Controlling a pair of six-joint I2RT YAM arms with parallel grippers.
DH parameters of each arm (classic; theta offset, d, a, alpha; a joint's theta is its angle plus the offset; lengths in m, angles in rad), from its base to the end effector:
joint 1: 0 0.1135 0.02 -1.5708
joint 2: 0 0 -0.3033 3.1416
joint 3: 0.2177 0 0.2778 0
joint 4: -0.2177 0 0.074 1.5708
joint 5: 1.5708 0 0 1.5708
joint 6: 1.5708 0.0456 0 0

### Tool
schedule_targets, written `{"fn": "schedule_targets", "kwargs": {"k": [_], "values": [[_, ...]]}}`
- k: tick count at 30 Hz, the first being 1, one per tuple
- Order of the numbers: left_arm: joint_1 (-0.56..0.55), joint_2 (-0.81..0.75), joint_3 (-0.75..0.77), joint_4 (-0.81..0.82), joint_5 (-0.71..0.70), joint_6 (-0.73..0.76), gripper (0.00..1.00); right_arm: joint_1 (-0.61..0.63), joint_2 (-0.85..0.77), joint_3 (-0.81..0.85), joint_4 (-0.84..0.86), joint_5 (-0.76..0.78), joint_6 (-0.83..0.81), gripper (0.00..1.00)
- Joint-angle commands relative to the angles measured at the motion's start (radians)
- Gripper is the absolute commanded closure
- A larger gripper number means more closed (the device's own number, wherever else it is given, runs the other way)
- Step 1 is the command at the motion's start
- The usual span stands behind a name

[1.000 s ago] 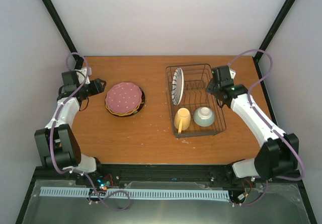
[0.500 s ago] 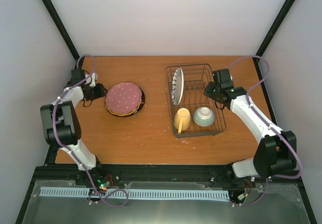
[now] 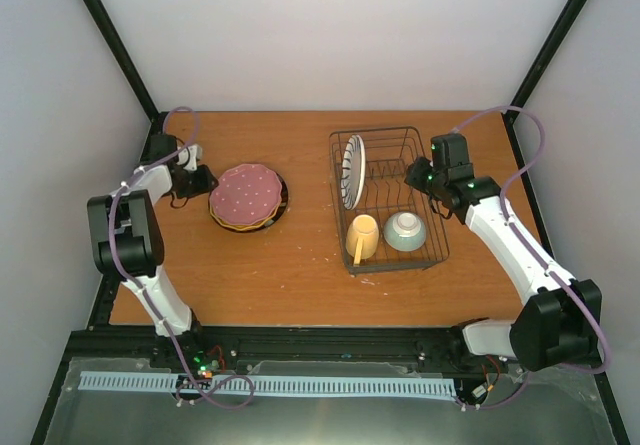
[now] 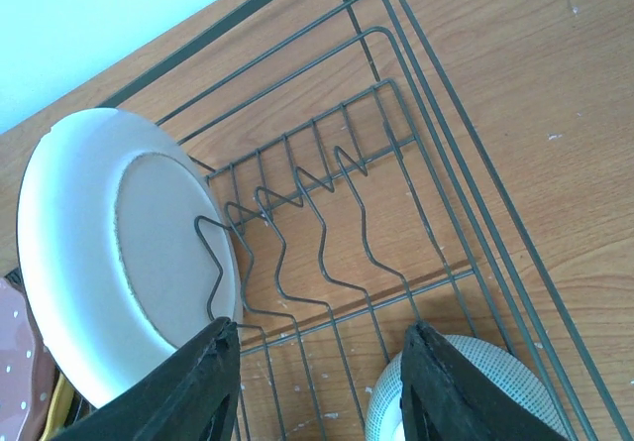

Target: Load the mixed dishes into the dish rack

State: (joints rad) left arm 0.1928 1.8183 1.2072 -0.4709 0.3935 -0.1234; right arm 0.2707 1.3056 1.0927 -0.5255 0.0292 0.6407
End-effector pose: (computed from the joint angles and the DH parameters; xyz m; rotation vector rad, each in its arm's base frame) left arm 0.4012 0.0605 0.1986 -0.2816 2.5871 -0.4953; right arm 0.2959 0.0807 0.3270 0.4468 2.3048 0.4259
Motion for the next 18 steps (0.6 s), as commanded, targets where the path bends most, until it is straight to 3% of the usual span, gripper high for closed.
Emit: {"fn": "schedule_targets", "kwargs": {"k": [1, 8, 18], "values": [[-0.025, 0.026, 0.046, -0.018, 0.015, 0.017, 0.69, -0.005, -0.014, -0.007, 0.007, -0.014, -0.024, 0.56], [-0.048, 0.047, 0.058, -0.037, -0.026, 0.030, 0.71, -0.005, -0.021, 0.000, 0.004, -0.020, -0.031, 0.56], [-0.061, 0.046, 0.069, -0.050, -0.037, 0.030, 0.90, -0.004, -0.037, 0.003, -0.008, -0.015, -0.040, 0.56]]}}
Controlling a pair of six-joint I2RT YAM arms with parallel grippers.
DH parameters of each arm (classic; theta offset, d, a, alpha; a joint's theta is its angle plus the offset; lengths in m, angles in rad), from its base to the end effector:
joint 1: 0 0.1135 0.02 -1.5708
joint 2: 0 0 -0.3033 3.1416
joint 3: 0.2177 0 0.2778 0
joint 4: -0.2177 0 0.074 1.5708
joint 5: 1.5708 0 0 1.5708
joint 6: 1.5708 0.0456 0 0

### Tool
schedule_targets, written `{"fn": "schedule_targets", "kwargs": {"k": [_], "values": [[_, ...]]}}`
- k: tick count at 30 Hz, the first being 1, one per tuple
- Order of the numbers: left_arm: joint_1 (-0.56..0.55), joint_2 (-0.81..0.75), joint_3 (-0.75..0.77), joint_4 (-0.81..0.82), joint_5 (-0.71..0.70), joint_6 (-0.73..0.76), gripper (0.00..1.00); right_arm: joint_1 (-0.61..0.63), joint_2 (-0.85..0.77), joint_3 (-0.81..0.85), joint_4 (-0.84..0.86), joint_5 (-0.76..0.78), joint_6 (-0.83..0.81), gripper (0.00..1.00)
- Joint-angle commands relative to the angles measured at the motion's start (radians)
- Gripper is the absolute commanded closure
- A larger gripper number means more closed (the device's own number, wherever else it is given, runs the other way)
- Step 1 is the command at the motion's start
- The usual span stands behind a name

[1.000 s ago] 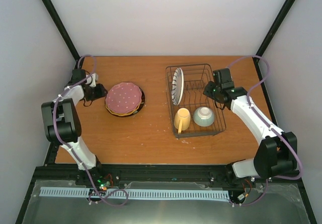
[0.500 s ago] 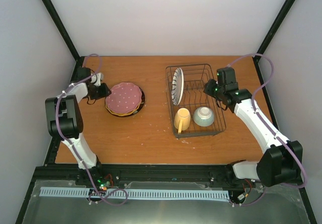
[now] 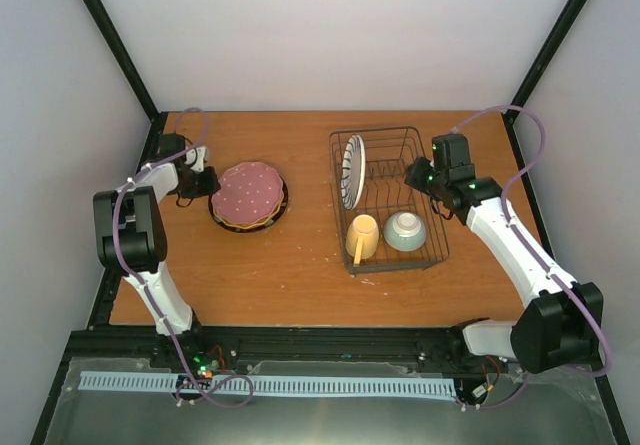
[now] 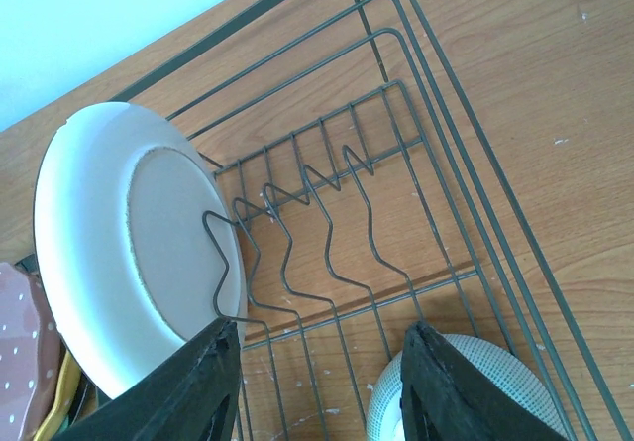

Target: Load the mixed dishes into the dish rack

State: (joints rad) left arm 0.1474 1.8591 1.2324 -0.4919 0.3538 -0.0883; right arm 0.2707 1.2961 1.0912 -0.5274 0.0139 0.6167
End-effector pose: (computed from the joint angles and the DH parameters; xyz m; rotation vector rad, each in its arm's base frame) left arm 0.4100 0.0449 0.1888 -0.2030 2.6398 -0.4547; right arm 0.2935 0.0808 0.3290 0.4105 2.3068 0.4335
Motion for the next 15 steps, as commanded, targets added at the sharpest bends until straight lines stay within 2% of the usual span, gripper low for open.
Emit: {"fn": "schedule_targets", "kwargs": {"k": [1, 4, 15], "values": [[-0.017, 0.004, 0.046, -0.030, 0.002, -0.004, 0.92, -0.004, -0.028, 0.004, -0.008, -0.001, -0.018, 0.56], [-0.018, -0.005, 0.054, -0.034, -0.004, -0.005, 0.99, -0.004, -0.029, 0.004, -0.009, -0.008, -0.017, 0.56], [-0.019, -0.084, 0.054, -0.034, 0.008, -0.008, 0.99, 0.008, -0.055, 0.003, 0.011, -0.034, -0.029, 0.56]]}}
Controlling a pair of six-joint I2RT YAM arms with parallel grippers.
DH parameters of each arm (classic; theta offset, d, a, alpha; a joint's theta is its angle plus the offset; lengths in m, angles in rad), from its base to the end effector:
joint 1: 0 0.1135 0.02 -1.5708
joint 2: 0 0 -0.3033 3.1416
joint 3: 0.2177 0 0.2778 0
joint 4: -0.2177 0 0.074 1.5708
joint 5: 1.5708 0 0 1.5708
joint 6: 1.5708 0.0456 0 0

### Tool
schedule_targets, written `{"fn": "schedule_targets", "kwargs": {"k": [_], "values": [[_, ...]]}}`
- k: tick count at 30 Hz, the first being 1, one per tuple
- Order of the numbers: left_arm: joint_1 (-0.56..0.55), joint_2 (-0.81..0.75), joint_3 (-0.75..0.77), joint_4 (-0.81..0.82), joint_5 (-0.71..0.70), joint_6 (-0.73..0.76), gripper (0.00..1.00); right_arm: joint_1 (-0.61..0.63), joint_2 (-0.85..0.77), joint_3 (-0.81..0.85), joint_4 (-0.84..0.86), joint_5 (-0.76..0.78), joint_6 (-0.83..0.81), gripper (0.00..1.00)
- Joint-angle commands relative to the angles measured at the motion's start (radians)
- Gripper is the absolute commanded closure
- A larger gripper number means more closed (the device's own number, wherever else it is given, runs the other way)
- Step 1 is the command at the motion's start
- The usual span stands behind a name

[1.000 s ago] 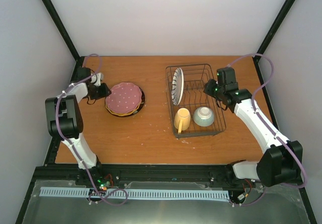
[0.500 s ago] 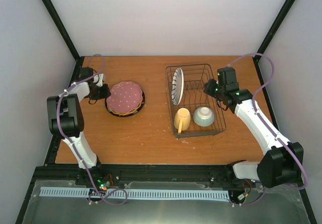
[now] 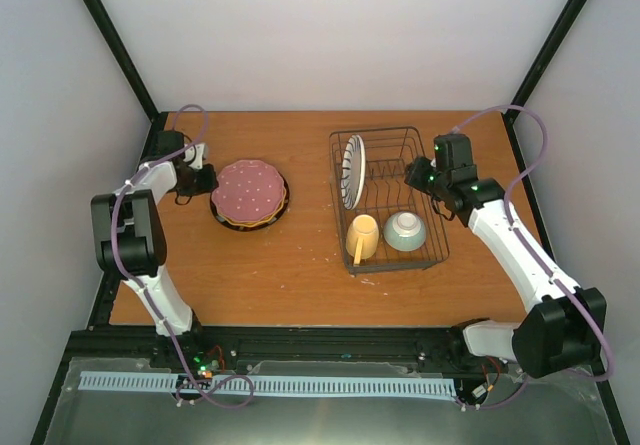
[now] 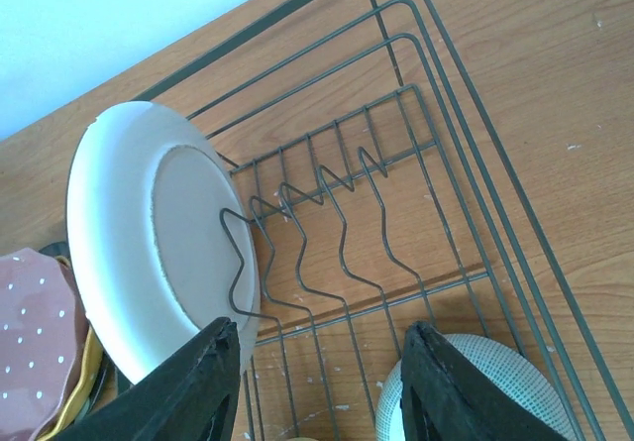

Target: Load the mixed dishes into the dish rack

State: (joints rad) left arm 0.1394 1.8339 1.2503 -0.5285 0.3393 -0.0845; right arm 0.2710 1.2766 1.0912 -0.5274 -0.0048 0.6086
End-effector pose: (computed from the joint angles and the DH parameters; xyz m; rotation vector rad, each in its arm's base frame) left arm 0.4082 0.0420 0.2021 -0.1902 2.6380 -0.4356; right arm 0.2892 0.0806 0.3345 0.3885 2.2945 0.4583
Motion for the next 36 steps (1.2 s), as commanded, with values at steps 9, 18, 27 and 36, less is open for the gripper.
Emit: {"fn": "schedule_targets", "kwargs": {"k": [9, 18, 27, 36], "values": [[-0.011, -0.114, -0.003, 0.061, 0.122, 0.001, 0.99, 0.047, -0.070, -0.006, 0.085, -0.096, -0.060, 0.56], [-0.010, -0.146, -0.053, 0.161, 0.312, 0.011, 0.99, 0.096, -0.043, 0.013, 0.179, -0.260, -0.117, 0.53], [0.057, -0.143, -0.088, 0.257, 0.484, 0.007, 0.99, 0.167, 0.052, 0.071, 0.236, -0.408, -0.163, 0.41], [0.103, -0.156, -0.063, 0.260, 0.594, 0.014, 0.99, 0.265, 0.183, 0.184, 0.253, -0.508, -0.186, 0.25]]}}
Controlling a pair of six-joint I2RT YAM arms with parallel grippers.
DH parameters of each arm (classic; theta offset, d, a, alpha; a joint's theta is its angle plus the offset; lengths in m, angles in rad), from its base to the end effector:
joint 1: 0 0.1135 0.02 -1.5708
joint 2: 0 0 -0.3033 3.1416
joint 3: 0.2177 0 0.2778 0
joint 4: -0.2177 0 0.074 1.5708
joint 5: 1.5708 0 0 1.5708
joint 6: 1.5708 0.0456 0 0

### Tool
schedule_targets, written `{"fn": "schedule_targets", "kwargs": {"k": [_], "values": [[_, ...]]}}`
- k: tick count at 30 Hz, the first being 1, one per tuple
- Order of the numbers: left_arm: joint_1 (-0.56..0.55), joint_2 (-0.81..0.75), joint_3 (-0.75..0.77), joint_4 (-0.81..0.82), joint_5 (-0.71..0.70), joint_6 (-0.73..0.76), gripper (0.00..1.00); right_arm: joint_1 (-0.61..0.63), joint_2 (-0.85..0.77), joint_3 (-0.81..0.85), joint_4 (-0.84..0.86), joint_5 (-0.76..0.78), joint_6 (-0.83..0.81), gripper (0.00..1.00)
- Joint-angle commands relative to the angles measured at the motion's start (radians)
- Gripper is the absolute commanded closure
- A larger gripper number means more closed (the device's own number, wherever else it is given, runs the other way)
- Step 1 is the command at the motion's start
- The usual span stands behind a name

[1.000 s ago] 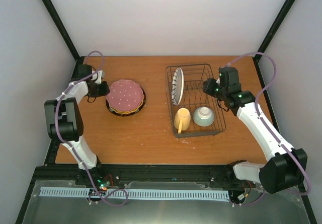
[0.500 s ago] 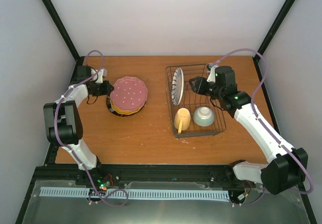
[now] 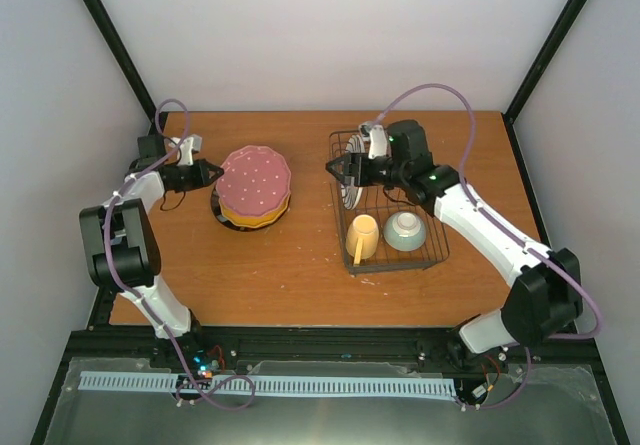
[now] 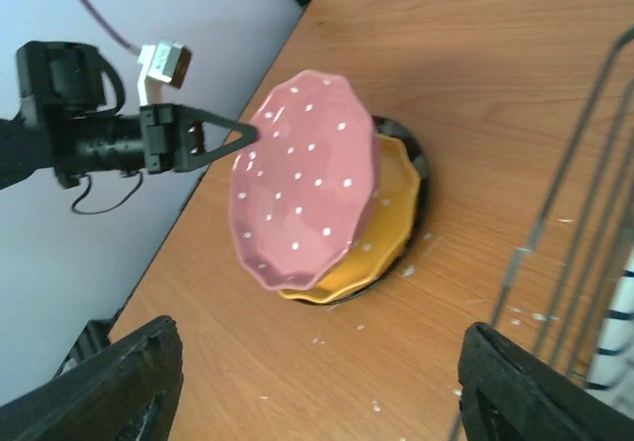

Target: Load the mixed dishes into the dish rack

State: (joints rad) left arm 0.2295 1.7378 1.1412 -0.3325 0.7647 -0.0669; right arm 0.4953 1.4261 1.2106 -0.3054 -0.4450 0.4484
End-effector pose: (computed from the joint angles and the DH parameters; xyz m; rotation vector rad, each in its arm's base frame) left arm 0.3894 0.0585 0.2242 -0.0358 2.3340 -0.8649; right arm 0.3021 0.1855 0.3569 -0.3379 2.1804 1.0168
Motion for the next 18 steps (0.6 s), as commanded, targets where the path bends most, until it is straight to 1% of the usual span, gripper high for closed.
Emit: {"fn": "schedule_targets", "kwargs": {"k": [1, 9, 13, 18], "values": [[0.013, -0.063, 0.048, 0.065, 0.177, -0.005, 0.99, 0.054, 0.049, 0.080, 0.028, -0.073, -0.026, 0.24], [0.013, -0.131, 0.062, 0.096, 0.290, -0.057, 0.99, 0.135, 0.219, 0.233, -0.053, -0.098, -0.040, 0.16], [0.013, -0.184, 0.107, 0.070, 0.324, -0.069, 1.00, 0.141, 0.290, 0.286, -0.080, -0.101, -0.029, 0.15], [0.013, -0.229, 0.150, 0.041, 0.371, -0.075, 0.99, 0.141, 0.331, 0.335, -0.085, -0.117, -0.023, 0.15]]}}
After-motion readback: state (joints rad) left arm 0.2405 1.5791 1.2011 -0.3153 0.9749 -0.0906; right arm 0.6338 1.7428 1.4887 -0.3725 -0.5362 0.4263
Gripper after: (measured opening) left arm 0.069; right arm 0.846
